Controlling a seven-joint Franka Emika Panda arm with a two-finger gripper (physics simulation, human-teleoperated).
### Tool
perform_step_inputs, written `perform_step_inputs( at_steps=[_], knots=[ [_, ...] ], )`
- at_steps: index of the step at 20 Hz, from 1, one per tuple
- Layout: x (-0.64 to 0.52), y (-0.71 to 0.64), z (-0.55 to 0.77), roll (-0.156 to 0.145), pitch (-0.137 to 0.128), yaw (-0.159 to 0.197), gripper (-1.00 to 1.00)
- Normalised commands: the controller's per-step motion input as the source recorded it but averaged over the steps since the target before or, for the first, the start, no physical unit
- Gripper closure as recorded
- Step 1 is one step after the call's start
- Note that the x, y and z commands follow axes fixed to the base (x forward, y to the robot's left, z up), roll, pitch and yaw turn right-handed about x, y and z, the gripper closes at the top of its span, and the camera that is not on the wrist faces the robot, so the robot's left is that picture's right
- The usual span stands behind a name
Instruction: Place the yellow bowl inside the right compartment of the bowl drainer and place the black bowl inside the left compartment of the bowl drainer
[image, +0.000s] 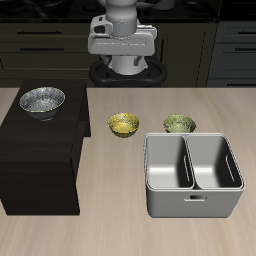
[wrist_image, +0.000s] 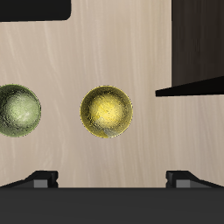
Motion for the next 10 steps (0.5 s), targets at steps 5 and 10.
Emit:
perform_step_inputs(
  at_steps=[5,10],
  knots=[
    [0.13,0.11,-0.20,0.008,0.001,0.013,-1.00],
    [0.14,0.14,-0.34,0.006,0.012,0.023,-1.00]
  ],
)
